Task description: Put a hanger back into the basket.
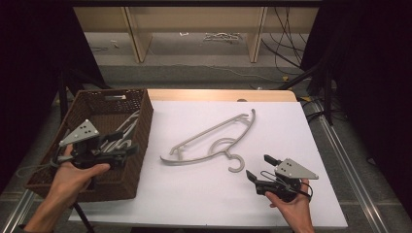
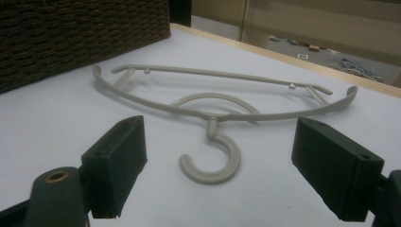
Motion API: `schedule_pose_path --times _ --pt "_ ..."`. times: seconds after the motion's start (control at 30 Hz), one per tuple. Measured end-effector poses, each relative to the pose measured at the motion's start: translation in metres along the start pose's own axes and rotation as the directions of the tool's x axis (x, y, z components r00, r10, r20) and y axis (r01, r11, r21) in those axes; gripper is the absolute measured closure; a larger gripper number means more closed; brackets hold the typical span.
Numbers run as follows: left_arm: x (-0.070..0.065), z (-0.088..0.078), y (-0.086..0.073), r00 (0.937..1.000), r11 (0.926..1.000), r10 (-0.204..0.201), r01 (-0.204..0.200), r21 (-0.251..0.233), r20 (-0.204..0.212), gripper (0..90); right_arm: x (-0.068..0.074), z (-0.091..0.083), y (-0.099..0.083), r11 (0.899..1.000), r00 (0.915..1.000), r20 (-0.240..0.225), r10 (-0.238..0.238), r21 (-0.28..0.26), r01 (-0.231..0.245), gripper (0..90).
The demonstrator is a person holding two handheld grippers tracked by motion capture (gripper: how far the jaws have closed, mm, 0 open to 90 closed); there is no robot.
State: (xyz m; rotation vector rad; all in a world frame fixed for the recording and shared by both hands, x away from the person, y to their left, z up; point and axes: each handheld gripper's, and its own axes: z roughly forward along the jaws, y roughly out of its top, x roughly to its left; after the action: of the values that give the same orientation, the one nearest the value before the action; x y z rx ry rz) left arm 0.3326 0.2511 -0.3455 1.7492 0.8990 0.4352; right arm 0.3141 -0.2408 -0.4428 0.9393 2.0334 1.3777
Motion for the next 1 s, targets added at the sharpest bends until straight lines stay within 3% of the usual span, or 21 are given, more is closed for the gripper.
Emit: schedule_pose_path --times 0.13,0.3,0.33,0.4,0.47,0.6,0.83,1.0 --pt "-0.013 0.008 -0.005 0.9993 0.9995 -0.016 0.017 -0.026 0.033 19.0 0.002 -0.001 0.000 1.000 1.0000 -0.007 0.003 0.014 -0.003 20.0" --pt "-0.029 0.019 -0.011 0.9971 0.9986 0.008 -0.004 -0.052 0.075 17.0 0.001 -0.001 0.001 1.000 0.9999 -0.011 0.004 0.012 -0.004 19.9" --pt "-0.032 0.021 -0.012 0.9971 0.9981 0.001 0.003 -0.061 0.076 17.0 0.001 -0.001 0.000 1.000 1.0000 -0.001 -0.008 -0.008 0.008 20.0" --pt "-0.038 0.025 -0.015 0.9981 0.9969 0.022 -0.017 -0.077 0.058 18.2 0.002 -0.001 0.001 1.000 0.9999 -0.009 0.007 0.001 -0.007 19.9" --pt "-0.042 0.027 -0.017 0.9973 0.9978 0.035 -0.031 -0.058 0.065 19.6 0.001 -0.001 0.001 1.000 0.9999 -0.009 -0.011 -0.001 0.011 19.9" --pt "-0.052 0.035 -0.029 0.9966 0.9990 0.023 -0.019 -0.041 0.080 19.7 0.003 -0.002 0.002 1.000 0.9999 -0.017 -0.002 0.000 0.002 19.9" --pt "-0.061 0.048 -0.042 0.9918 0.9970 0.078 -0.077 -0.009 0.102 18.7 0.003 -0.003 0.002 1.000 0.9999 -0.015 0.002 0.003 -0.002 19.9" --pt "-0.063 0.052 -0.048 0.9913 0.9961 0.087 -0.088 0.009 0.099 17.9 0.003 -0.002 0.002 1.000 0.9998 -0.017 0.005 0.005 -0.005 19.9"
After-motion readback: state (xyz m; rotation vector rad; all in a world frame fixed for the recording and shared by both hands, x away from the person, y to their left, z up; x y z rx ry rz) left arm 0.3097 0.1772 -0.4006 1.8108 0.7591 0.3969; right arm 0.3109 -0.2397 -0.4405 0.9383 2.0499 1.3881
